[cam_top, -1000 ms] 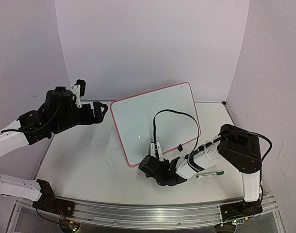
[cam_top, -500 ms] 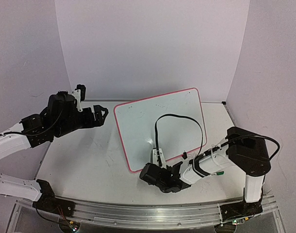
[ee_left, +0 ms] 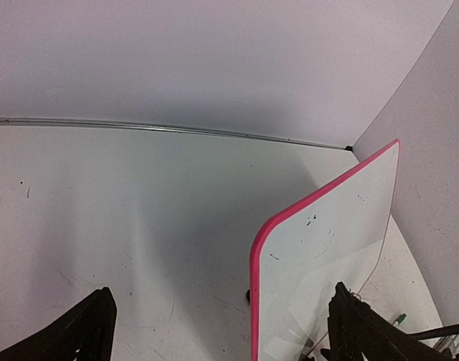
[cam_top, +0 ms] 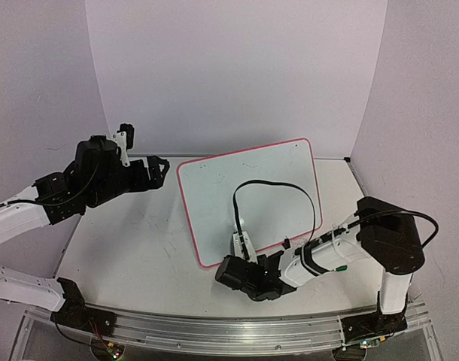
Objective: Write a sentence on the whiteboard
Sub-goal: Adjust the whiteboard at the center of the board.
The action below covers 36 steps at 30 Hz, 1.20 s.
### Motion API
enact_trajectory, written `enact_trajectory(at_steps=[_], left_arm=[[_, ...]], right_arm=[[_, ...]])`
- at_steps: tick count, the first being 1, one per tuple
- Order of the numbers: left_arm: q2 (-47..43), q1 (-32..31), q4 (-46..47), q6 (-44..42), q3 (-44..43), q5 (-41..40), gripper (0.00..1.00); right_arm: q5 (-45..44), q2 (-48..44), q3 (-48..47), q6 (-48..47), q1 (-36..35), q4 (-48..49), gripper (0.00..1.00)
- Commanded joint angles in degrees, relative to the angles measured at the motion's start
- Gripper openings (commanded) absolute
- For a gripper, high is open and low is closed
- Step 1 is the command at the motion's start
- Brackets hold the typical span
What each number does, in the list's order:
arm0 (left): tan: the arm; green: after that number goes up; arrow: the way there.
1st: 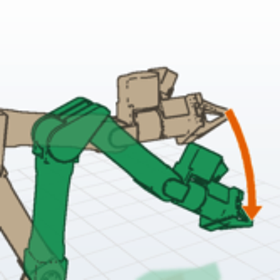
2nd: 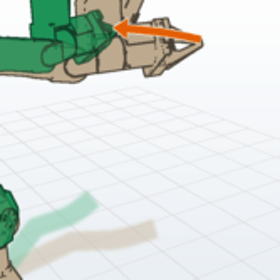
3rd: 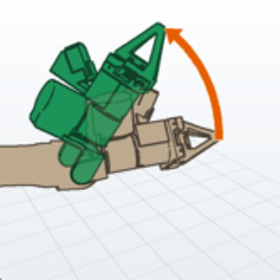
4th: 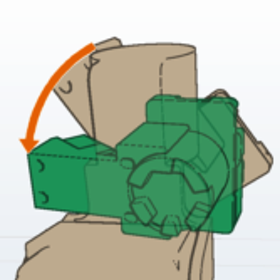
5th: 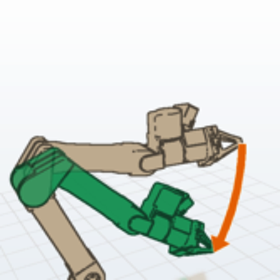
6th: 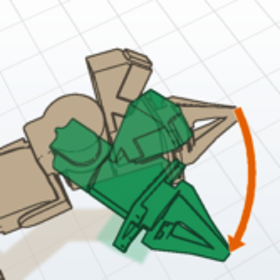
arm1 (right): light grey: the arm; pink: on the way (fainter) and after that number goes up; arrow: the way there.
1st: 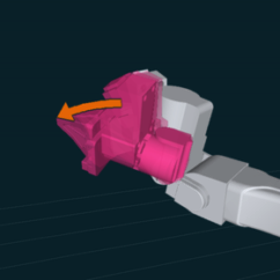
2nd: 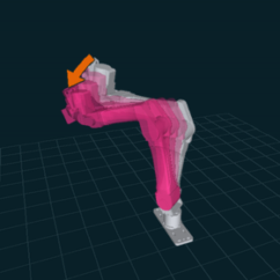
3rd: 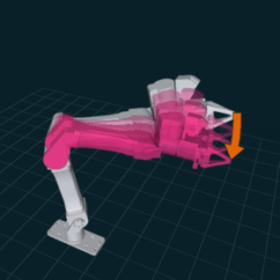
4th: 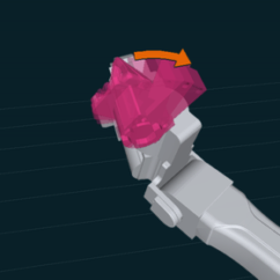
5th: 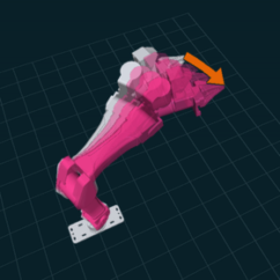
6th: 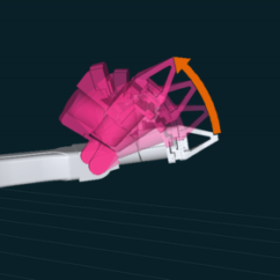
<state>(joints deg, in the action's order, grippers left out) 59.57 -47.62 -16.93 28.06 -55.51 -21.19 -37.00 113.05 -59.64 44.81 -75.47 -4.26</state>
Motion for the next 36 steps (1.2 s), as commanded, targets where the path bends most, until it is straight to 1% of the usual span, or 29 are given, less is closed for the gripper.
enact_trajectory(at_steps=[1, 5, 8, 11, 13, 16, 20, 22, 26, 29, 32, 36], left_arm=[[0.0, 0.1, 1.8, 2.1, 0.5, 1.8, 0.99], [1.4, 0.2, 1.9, 4.6, 3.0, 7.8, 0.99], [1.7, 0.1, 4.5, 7.4, 7.2, 12.9, 0.99], [0.0, 0.1, 10.6, 9.5, 13.7, 18.4, 0.99], [-2.5, 0.2, 14.8, 10.0, 18.5, 21.6, 0.99], [-4.3, 1.5, 24.6, 10.5, 25.9, 29.2, 0.99], [-0.8, 5.5, 34.5, 9.2, 29.9, 39.8, 0.97], [1.7, 7.8, 42.4, 8.9, 31.2, 46.9, 0.95], [8.6, 11.2, 49.4, 7.3, 29.8, 53.2, 0.91], [13.3, 11.3, 53.8, 6.6, 28.3, 56.4, 0.86], [17.1, 11.3, 57.4, 7.0, 27.7, 57.9, 0.81], [21.1, 11.4, 61.0, 6.2, 26.7, 58.3, 0.7]], right_arm=[[2.2, -10.6, 2.9, -6.3, -0.2, -0.6, 0.77], [8.6, -16.2, 5.7, -11.9, 1.7, 0.3, 0.78], [14.6, -21.9, 9.5, -13.7, 4.8, 2.4, 0.78], [19.4, -28.5, 13.0, -15.4, 9.3, 3.4, 0.78], [24.5, -32.6, 14.9, -16.2, 13.9, 3.7, 0.8], [28.5, -37.2, 17.1, -17.4, 19.4, 3.7, 0.8], [29.2, -42.2, 18.5, -18.5, 22.4, 3.7, 0.8], [29.1, -44.5, 18.6, -18.7, 22.9, 3.7, 0.8], [27.8, -47.5, 17.9, -19.0, 23.0, 2.9, 0.8], [26.8, -49.0, 17.4, -18.8, 23.0, 2.3, 0.8], [25.7, -50.4, 16.7, -18.7, 23.0, 1.6, 0.79], [23.5, -51.3, 15.7, -19.2, 23.0, 0.5, 0.79]])
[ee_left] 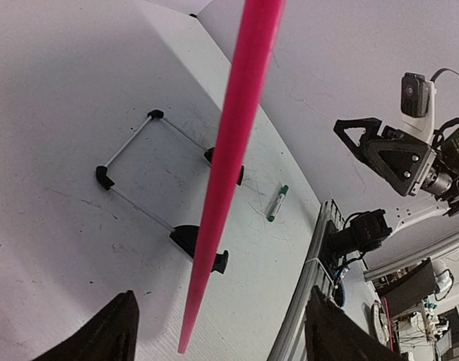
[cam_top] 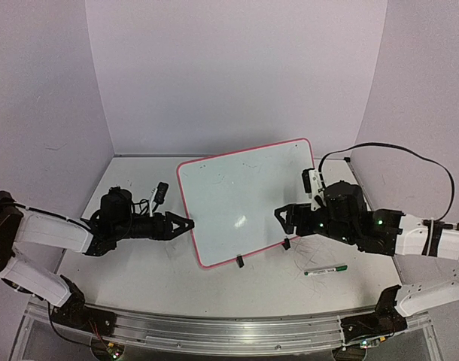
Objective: Write a sentence on the whiteboard
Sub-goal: Adjust the whiteboard at the center of the board.
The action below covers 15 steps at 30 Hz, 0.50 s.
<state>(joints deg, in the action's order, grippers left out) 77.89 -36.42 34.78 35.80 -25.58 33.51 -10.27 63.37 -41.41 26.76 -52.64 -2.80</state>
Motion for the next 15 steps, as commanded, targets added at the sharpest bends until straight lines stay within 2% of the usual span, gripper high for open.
enact_trajectory(at_steps=[1, 11, 15], left_arm=[[3.5, 0.3, 10.1, -1.8, -3.2, 3.9, 0.67], [8.6, 1.3, 14.9, -3.2, -3.5, 5.2, 0.32], [7.5, 2.1, 15.0, -3.8, -1.6, 4.9, 0.24]], right_arm=[[-3.6, -1.6, -2.7, -1.3, 0.2, -1.1, 0.78], [-3.9, -0.5, -4.6, -2.4, 0.2, -2.2, 0.77], [-3.9, -0.6, -4.6, -2.3, 0.2, -2.3, 0.76]])
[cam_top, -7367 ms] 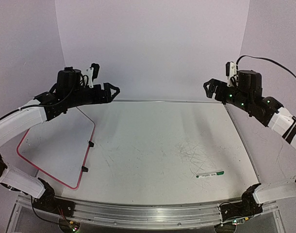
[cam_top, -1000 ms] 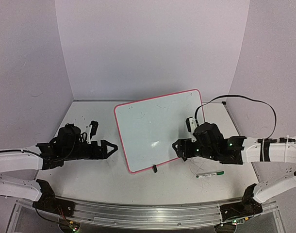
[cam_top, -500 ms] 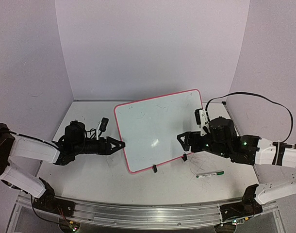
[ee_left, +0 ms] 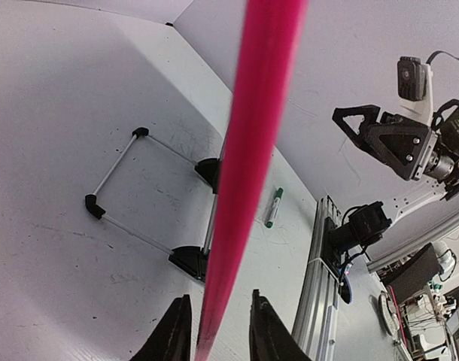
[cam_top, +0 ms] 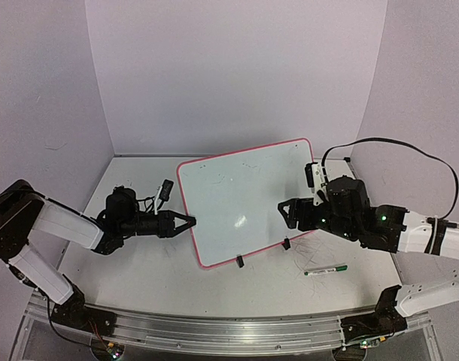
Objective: Write a sentence on the whiteboard
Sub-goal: Adjust the whiteboard at the center of the board.
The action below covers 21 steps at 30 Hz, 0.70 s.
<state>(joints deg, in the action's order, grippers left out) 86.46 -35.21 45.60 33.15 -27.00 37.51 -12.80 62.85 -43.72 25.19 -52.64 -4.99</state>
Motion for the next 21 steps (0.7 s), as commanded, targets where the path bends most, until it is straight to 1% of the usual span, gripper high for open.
enact_trajectory(at_steps=[1, 8, 14, 21], left_arm=[[-1.4, 1.0, 4.2, -1.4, 0.5, 0.9, 0.21], [-2.3, 1.3, 4.5, -3.3, 2.1, 0.9, 0.08], [-2.9, 1.5, 5.0, -3.9, 2.9, 1.1, 0.0], [-6.5, 2.6, 5.1, -3.9, 5.5, 0.7, 0.0]], right_arm=[[-1.4, -0.1, -2.3, -0.8, 0.2, -0.1, 0.76], [-1.5, 0.1, -2.7, -1.4, 0.2, -0.1, 0.77], [-1.3, 0.6, -3.0, -1.3, 0.2, -0.1, 0.77], [-1.1, 0.8, -3.2, -1.5, 0.2, -0.1, 0.77]])
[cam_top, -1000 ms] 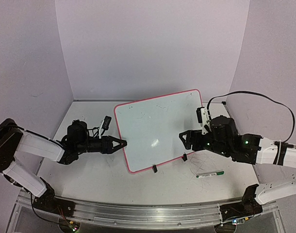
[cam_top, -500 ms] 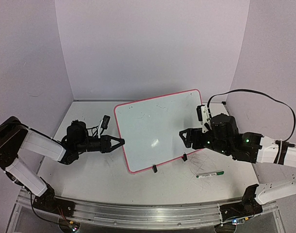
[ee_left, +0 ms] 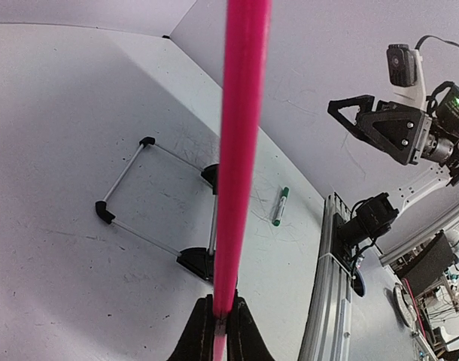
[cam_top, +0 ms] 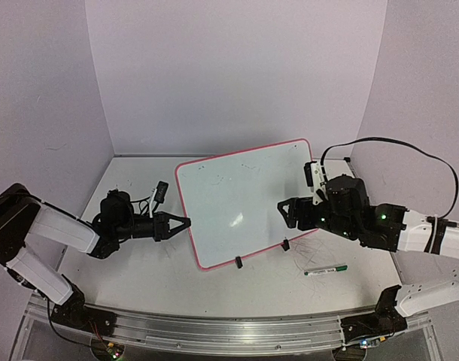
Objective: Write a sentence on the whiteboard
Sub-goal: Adjust the whiteboard at the center of the board.
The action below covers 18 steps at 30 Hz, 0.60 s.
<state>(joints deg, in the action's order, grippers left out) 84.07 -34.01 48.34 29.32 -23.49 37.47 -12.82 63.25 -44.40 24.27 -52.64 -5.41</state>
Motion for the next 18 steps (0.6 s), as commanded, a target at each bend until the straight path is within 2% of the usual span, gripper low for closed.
enact_trajectory(at_steps=[1, 10, 14, 18], left_arm=[[-4.8, 1.6, 2.4, 0.0, 2.4, 0.9, 0.0], [-10.1, 2.2, 2.3, 1.8, 3.8, 0.2, 0.0], [-9.0, 2.2, 2.2, 1.8, 3.9, -0.1, 0.0], [-8.6, 2.2, 2.2, 1.6, 4.8, -1.3, 0.0]], right_arm=[[-1.0, 0.5, -2.6, -0.6, 0.2, 0.3, 0.77], [-0.5, 2.9, -2.5, -0.6, 0.2, 0.3, 0.75], [0.0, 8.6, -1.7, -0.4, 0.1, -1.1, 0.73], [1.3, 15.1, 1.3, -0.5, -0.1, -0.7, 0.65]])
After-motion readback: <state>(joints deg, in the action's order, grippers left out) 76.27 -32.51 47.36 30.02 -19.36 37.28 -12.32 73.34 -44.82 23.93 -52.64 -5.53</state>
